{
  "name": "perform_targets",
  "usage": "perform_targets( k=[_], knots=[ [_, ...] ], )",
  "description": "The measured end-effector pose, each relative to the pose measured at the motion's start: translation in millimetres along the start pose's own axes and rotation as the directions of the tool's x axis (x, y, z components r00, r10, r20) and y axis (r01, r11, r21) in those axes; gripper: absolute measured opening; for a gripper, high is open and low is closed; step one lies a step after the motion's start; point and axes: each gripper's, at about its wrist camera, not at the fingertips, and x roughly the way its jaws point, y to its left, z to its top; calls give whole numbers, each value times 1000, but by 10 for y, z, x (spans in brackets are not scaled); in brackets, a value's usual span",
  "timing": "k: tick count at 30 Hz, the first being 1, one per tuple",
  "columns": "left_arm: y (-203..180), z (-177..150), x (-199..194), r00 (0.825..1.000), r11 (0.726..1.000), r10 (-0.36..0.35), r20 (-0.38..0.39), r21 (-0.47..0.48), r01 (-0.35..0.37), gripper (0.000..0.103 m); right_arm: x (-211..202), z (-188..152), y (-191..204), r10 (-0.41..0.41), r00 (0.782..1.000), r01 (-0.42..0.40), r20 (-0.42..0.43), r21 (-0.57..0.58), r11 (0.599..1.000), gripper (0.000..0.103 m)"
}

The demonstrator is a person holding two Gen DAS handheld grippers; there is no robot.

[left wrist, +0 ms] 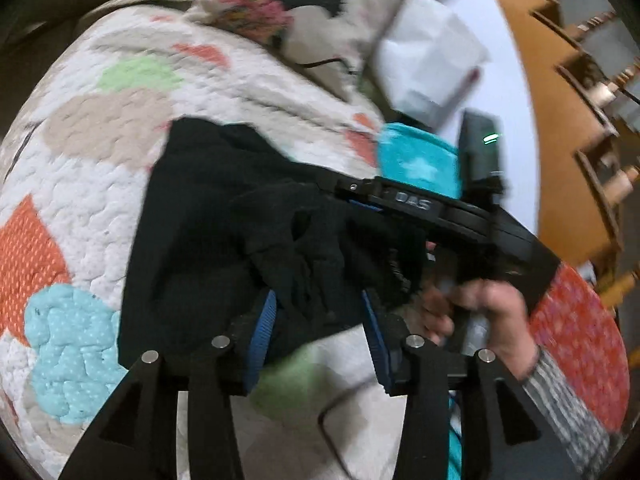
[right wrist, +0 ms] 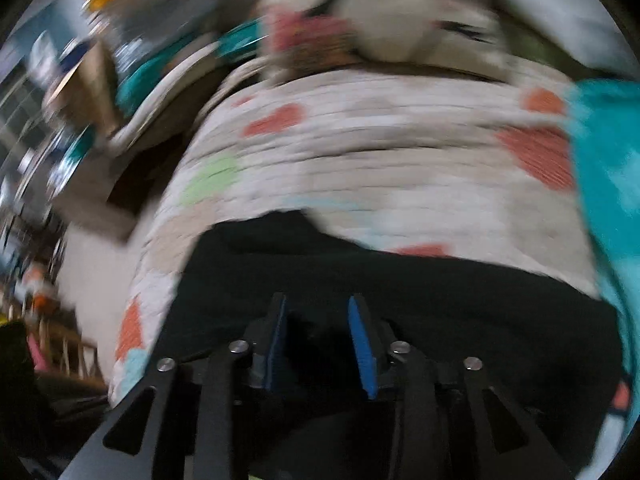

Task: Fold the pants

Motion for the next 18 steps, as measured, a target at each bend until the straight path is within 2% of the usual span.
perform_targets(
  k=[2, 3, 5, 7, 10, 12, 13, 15, 18],
  knots=[
    [27, 49, -165, 999, 1000, -5, 46, 10, 5, 49, -154, -3, -169, -46, 998, 43, 43, 70, 997, 39],
    [81, 76, -258, 997, 1000, 24, 79, 0, -25, 51, -221, 12, -181, -55, 996, 49, 69, 83, 995, 39],
    [286, 154, -355, 988, 993, 98, 121, -81, -89, 51, -346, 64, -106, -48, 992, 39, 115, 81, 996, 39],
    [497, 220, -371, 982, 978, 154, 114, -161, -135, 51, -385, 78, 18, -8, 991, 1, 134, 54, 999, 39],
    [692, 229, -318, 974, 952, 210, 86, -244, -184, 51, -313, 82, 399, 90, 991, -88, 95, -31, 996, 39],
    [712, 225, -252, 972, 945, 226, 65, -255, -203, 51, -187, 10, 681, 110, 993, -106, 42, -97, 990, 38],
    [714, 213, -227, 970, 942, 238, 56, -256, -216, 51, -131, -27, 771, 93, 995, -90, 24, -122, 988, 38],
    [705, 190, -189, 968, 941, 247, 47, -248, -228, 51, 59, -106, 936, -39, 999, 32, -27, -205, 978, 38],
    [697, 182, -164, 963, 939, 268, 41, -233, -252, 51, 90, -255, 904, -163, 984, 139, -77, -258, 956, 37]
  ],
)
